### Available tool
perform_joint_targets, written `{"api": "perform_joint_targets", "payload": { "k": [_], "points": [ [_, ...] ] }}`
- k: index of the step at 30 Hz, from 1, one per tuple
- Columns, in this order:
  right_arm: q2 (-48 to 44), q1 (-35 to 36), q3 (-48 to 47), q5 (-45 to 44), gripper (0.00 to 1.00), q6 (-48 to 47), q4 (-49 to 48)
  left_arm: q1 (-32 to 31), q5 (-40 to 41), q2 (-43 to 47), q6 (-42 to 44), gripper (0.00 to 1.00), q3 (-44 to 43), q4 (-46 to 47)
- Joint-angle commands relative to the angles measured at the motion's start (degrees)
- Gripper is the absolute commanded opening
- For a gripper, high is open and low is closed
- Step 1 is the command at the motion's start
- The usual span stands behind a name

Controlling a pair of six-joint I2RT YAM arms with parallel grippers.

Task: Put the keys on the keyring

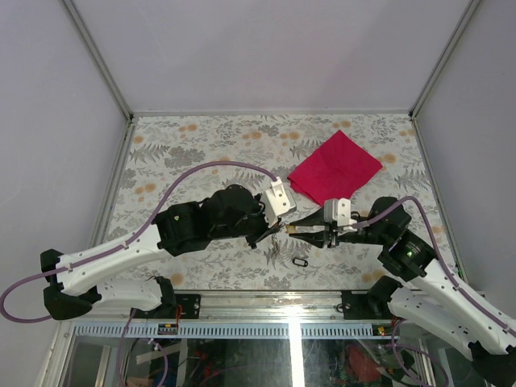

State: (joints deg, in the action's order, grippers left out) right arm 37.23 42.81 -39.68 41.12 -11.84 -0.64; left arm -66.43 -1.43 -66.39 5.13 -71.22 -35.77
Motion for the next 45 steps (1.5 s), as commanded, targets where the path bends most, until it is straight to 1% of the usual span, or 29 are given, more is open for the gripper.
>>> {"api": "perform_joint_targets", "payload": {
  "k": [1, 7, 17, 28, 34, 39, 45],
  "points": [
    [1.51, 0.14, -1.24, 1.56, 0.35, -1.55, -3.13, 0.04, 0.25, -0.09, -0.16, 0.0, -0.36, 3.61],
    [2.78, 0.06, -1.23, 0.35, 0.34, -2.19, -3.27, 0.02, 0.03, -0.12, 0.08, 0.0, -0.7, 3.4],
    [3.96, 0.08, -0.9, -1.03, 0.25, -2.9, -3.57, -0.01, -0.16, -0.32, 0.22, 0.0, -1.35, 3.08],
    [4.25, 0.05, -0.96, -2.19, 0.12, -2.79, -4.02, 0.04, -0.41, -0.06, 0.48, 0.0, -1.28, 2.9],
    [4.29, 0.08, -1.44, -1.24, 0.01, -3.12, -3.22, -0.01, -0.54, 0.14, 0.42, 0.0, -1.22, 2.82],
    [4.27, 0.04, -2.01, 0.0, 0.0, -4.24, -1.93, -0.01, -1.01, 0.29, 0.67, 0.0, -1.35, 2.51],
    [3.28, 0.15, -1.03, 2.47, 0.0, -8.51, -1.69, 0.03, -1.4, 0.11, 1.16, 0.0, -1.8, 1.76]
  ]
}}
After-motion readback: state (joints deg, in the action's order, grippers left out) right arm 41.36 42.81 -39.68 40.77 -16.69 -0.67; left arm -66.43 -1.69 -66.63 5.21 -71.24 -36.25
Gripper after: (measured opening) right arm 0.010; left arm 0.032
